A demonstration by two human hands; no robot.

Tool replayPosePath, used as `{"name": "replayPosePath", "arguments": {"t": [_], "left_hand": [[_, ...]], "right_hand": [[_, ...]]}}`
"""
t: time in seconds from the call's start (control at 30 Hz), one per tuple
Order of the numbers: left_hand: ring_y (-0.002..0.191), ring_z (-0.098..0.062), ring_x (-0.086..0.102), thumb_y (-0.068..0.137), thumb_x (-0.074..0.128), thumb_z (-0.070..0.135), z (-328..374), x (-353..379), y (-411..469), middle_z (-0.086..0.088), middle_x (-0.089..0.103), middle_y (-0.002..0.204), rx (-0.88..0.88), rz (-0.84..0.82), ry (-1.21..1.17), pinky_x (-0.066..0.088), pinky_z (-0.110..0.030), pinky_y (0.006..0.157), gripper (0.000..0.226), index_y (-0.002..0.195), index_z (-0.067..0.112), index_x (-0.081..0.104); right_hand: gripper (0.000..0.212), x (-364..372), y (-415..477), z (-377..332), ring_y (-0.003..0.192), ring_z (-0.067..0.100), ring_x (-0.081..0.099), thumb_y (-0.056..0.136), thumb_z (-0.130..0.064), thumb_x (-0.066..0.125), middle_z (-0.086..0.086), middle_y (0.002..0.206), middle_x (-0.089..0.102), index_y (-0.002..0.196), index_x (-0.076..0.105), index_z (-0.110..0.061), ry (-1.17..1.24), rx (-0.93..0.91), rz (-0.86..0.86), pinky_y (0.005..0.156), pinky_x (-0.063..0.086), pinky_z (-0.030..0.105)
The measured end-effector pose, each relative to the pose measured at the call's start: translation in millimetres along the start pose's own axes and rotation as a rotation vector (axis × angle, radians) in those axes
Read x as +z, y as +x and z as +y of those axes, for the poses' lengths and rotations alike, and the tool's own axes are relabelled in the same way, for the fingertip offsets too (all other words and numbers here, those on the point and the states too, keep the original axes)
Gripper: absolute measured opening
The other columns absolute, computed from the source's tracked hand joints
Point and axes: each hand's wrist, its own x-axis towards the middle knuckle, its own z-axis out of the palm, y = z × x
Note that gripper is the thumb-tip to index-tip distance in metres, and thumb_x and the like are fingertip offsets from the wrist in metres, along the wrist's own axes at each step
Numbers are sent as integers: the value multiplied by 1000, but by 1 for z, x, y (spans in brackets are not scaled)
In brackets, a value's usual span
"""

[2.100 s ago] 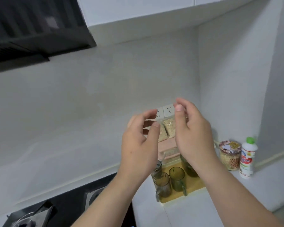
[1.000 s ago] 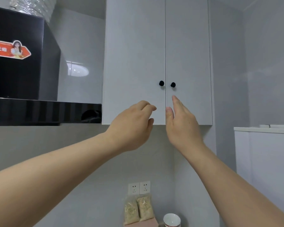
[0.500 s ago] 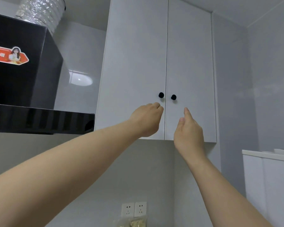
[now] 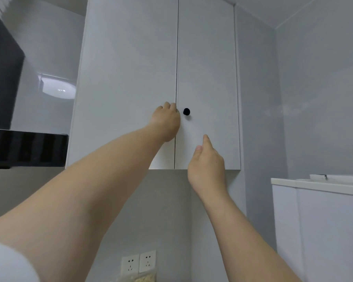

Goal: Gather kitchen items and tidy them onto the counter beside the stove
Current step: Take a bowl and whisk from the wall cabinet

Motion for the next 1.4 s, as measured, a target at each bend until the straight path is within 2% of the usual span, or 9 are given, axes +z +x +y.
{"name": "replayPosePath", "arguments": {"t": [0.23,0.57,0.7,0.83,0.97,1.07,1.17,1.23,1.4], "left_hand": [[107,-25,51,88,48,13,-11,-25,4,-9,51,117,118,-52,155,34,-29,81,26,112,10,59],[100,-33,52,80,46,4,-24,-101,-24,-15,57,110,138,176,-132,44,-38,86,34,111,2,59],[107,-32,53,87,42,9,-42,-122,-45,-11,60,116,57,363,-374,41,-39,95,42,126,9,59],[105,-25,54,90,52,29,-44,-132,-71,-5,57,117,-83,488,-596,42,-33,94,41,129,14,55],[129,-11,43,88,64,38,-36,-138,-111,2,40,145,-280,332,-909,33,-18,98,73,149,15,32],[127,-5,46,93,59,42,-40,-144,-148,12,46,142,-450,162,-1200,37,-22,100,69,152,20,33],[131,1,46,98,52,35,-49,-153,-191,16,49,147,-425,128,-1285,35,-24,112,46,143,26,52],[132,4,44,100,51,32,-52,-159,-222,20,41,152,-380,106,-1216,33,-18,110,45,145,30,48],[129,-10,48,99,57,29,-58,-158,-280,-4,58,140,-419,266,-1135,40,-22,103,50,148,27,44]], "right_hand": [[50,2,-3,2,129,23,47,106,-16,26,5,144,49,156,22,-15,32,-5,-18,95,38,29],[46,-3,-10,-11,137,24,42,108,-26,27,7,149,47,151,33,-12,201,25,-97,97,33,21],[36,-2,-19,-28,94,18,60,106,-25,31,0,103,67,130,56,-15,307,-66,-112,75,43,24],[30,-2,-30,-42,63,8,47,106,-22,33,3,77,62,108,62,-13,435,-114,-56,56,35,14],[36,-3,-37,-50,103,11,63,105,-31,38,-6,114,71,126,64,-17,572,-88,-86,93,48,26],[28,-7,-46,-58,71,2,52,104,-32,46,-20,73,59,92,70,-22,747,-37,-130,75,46,20],[48,-9,-57,-71,101,33,68,96,-47,54,18,99,73,97,69,-2,896,-43,-259,100,48,41],[56,-12,-65,-83,119,48,55,93,-55,56,31,117,63,106,70,-2,947,-88,-357,100,46,46],[33,-12,-87,-118,104,20,70,105,-28,46,8,105,76,113,74,-13,943,-252,-520,95,53,41]]}}
